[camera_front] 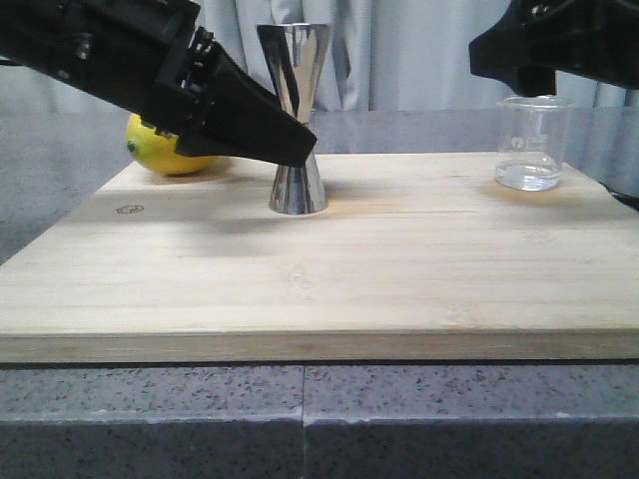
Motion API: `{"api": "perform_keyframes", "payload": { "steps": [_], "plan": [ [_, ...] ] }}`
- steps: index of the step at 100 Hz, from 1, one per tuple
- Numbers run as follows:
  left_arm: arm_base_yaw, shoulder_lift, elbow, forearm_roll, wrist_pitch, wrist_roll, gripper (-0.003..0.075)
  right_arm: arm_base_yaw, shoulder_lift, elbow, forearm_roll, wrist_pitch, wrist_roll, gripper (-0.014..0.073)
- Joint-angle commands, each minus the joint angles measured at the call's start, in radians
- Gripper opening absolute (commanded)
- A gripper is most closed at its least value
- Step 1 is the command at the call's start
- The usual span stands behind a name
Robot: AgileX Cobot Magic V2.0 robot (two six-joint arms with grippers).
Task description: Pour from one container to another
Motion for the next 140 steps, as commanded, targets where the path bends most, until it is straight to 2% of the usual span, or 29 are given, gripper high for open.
{"api": "perform_keyframes", "payload": {
  "steps": [1,12,19,33,42,55,64,75,83,100,119,140],
  "plan": [
    [0.005,-0.078,-0.031,-0.003,0.003,-0.071,0.0487,-0.006,-0.057,-0.069,-0.011,0.02,-0.007,0.0575],
    [0.005,-0.124,-0.044,0.079,0.0,-0.161,0.0487,-0.006,-0.103,-0.141,-0.011,0.176,-0.007,0.0575],
    [0.005,-0.155,-0.073,0.187,0.0,-0.285,0.0486,-0.006,-0.126,-0.207,-0.009,0.324,-0.007,0.0575],
    [0.005,-0.215,-0.18,0.565,0.027,-0.671,0.0486,-0.014,-0.142,-0.394,-0.009,0.725,-0.007,0.0575],
    [0.005,-0.246,-0.263,0.834,0.103,-0.951,0.0485,-0.039,-0.142,-0.531,-0.008,0.961,-0.007,0.0575],
    [0.005,-0.283,-0.359,1.107,0.192,-1.316,0.0485,-0.11,-0.142,-0.652,0.008,1.156,-0.005,0.0575],
    [0.006,-0.313,-0.378,1.242,0.237,-1.505,0.0485,-0.189,-0.142,-0.676,0.012,1.277,-0.005,0.0575],
    [0.01,-0.356,-0.378,1.364,0.237,-1.706,0.0484,-0.253,-0.149,-0.676,0.012,1.359,-0.005,0.0575],
    [0.03,-0.384,-0.376,1.376,0.228,-1.795,0.0485,-0.268,-0.164,-0.664,0.012,1.39,-0.005,0.0575],
    [0.086,-0.49,-0.28,1.377,0.146,-1.876,0.0484,-0.268,-0.244,-0.589,0.014,1.351,0.002,0.0575],
    [0.155,-0.667,-0.07,1.381,-0.005,-1.946,0.0484,-0.268,-0.395,-0.454,0.014,1.243,0.022,0.0575],
    [0.182,-0.884,0.161,1.381,-0.149,-1.988,0.0484,-0.268,-0.565,-0.337,0.014,1.214,0.039,0.0575]
  ]
}}
